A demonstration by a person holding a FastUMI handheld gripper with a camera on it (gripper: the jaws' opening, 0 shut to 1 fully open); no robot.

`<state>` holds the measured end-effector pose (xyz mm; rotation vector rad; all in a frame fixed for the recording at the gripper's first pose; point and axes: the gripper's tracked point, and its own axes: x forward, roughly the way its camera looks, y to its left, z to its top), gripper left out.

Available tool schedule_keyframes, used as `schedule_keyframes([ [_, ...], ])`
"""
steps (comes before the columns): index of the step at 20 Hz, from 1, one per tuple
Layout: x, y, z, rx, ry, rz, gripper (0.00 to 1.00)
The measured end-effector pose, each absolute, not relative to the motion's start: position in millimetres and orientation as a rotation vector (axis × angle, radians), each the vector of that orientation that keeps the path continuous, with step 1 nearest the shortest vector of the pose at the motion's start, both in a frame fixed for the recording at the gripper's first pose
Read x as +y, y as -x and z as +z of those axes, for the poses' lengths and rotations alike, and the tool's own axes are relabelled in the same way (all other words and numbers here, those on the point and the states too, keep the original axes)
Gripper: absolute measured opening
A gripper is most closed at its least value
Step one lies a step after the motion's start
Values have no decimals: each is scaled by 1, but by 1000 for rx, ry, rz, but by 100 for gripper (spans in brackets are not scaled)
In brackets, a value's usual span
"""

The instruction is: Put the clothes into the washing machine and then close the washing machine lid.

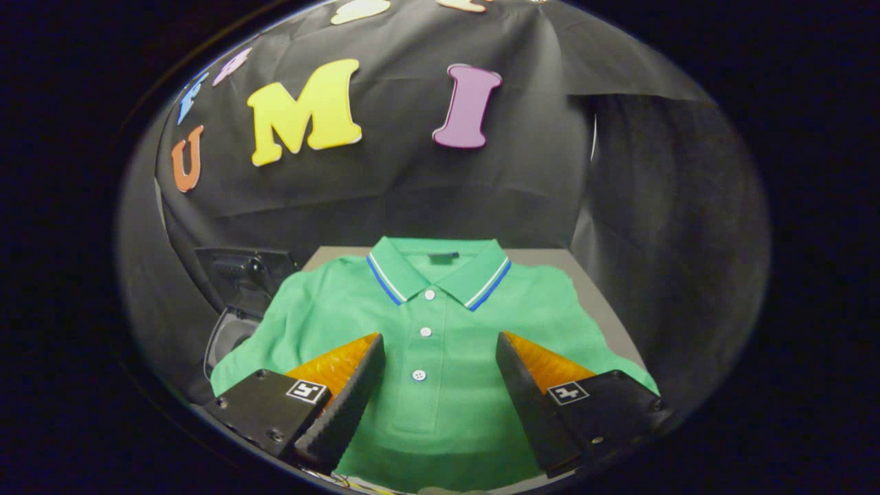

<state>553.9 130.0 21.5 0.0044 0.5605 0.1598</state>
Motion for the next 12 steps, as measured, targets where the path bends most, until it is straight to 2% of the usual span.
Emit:
schedule_keyframes([
  [12,135,-556,18,708,32,126,98],
])
